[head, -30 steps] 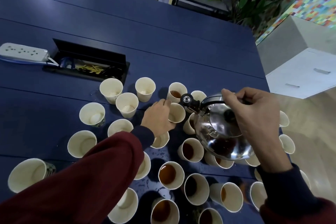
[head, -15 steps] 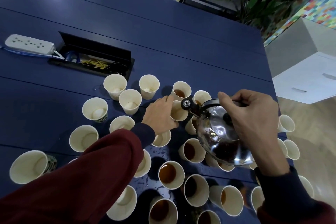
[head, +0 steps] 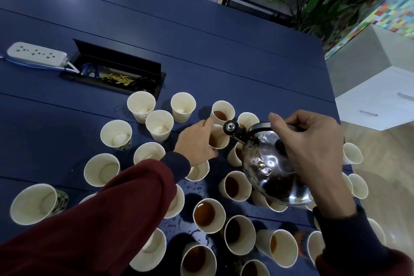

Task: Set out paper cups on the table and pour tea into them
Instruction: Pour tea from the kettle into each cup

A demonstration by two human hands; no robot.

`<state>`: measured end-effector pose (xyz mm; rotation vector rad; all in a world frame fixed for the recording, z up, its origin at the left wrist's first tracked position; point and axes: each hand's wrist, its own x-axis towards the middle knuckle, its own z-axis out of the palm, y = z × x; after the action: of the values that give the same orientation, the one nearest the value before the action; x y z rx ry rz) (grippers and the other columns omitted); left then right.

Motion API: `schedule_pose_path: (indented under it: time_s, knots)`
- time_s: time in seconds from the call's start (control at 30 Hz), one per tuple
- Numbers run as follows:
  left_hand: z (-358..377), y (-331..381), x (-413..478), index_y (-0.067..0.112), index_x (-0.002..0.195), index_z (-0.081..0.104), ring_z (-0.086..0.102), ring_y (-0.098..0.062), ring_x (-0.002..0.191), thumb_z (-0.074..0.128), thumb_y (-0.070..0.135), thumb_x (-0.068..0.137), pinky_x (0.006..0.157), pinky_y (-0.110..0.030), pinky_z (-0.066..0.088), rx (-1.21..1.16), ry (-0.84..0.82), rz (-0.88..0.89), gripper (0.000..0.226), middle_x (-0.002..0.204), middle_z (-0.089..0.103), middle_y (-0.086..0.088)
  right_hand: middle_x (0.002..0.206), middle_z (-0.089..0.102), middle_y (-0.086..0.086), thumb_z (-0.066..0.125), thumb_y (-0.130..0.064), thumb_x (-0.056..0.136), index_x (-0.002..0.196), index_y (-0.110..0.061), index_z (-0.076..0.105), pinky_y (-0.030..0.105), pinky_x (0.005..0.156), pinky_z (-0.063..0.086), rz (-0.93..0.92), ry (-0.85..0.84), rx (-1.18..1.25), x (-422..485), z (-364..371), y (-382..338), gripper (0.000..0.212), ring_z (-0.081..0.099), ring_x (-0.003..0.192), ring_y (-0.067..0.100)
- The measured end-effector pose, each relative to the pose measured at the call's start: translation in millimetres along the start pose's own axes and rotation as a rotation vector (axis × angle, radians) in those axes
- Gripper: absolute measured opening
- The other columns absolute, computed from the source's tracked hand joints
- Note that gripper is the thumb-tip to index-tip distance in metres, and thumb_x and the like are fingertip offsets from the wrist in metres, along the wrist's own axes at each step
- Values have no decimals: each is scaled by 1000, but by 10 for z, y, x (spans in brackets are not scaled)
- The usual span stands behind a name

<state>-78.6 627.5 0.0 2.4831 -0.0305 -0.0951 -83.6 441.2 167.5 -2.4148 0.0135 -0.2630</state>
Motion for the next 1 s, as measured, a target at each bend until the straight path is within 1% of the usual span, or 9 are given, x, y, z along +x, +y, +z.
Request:
schedule_pose_path:
  time_s: [0.23,0.43,0.53,0.67,0.73,0.8,0.87,0.93,1.0]
  knots:
    - [14,-14,-10,25,120,44,60,-25,99,78,37,73,74,-34,45,11,-10,-1,60,114,60,0,47,56,-1,74,-42,83,54,-18,59,33,59,48,-4,2,-29,-6,-2,-25,41,58,54,23]
    - [36,-38,-19,27,111,44,61,-29,97,78,32,68,79,-46,54,-45,-42,-48,55,112,60,2,48,58,1,74,-40,84,55,-17,61,35,59,49,-20,0,-18,-14,-10,-27,40,59,55,25]
    - [54,-59,-11,27,120,43,60,-29,104,79,33,70,85,-47,54,-64,-70,-64,62,119,58,1,47,56,0,74,-40,85,54,-16,60,33,57,46,5,3,6,-13,-15,-20,42,56,52,23]
    - [37,-68,-5,22,137,35,56,-27,116,82,43,72,92,-39,50,-69,-116,-89,83,131,52,-4,45,54,-8,75,-40,86,55,-14,59,27,57,38,62,23,108,-28,-42,-17,44,46,47,8]
    - [-6,-58,-33,19,147,26,53,-28,122,81,48,74,98,-40,47,-95,-127,-118,96,138,48,-7,44,49,-10,75,-38,86,54,-14,55,28,57,37,77,41,170,-63,-56,-27,45,41,46,6]
    - [-53,-43,-93,17,150,22,51,-30,126,79,51,75,101,-42,46,-125,-99,-150,100,142,46,-8,46,45,-6,75,-38,87,55,-14,54,30,58,39,91,57,240,-111,-79,-45,45,41,49,10]
    - [-90,-26,-212,16,148,25,51,-30,127,77,52,76,100,-41,46,-126,-60,-172,96,142,45,-9,51,48,5,74,-38,88,55,-14,55,35,58,41,98,58,287,-183,-107,-69,46,43,51,15]
    - [-127,-5,-370,18,138,35,52,-28,121,77,54,74,95,-37,45,-91,-44,-177,85,134,48,-7,52,49,8,73,-37,90,55,-13,55,38,58,43,101,62,297,-262,-135,-95,47,44,52,16]
    - [-151,0,-533,20,131,40,54,-25,116,79,58,69,92,-35,44,-33,-76,-150,83,128,49,-4,54,50,12,70,-35,92,56,-10,55,42,59,47,106,66,284,-337,-156,-122,46,45,53,17]
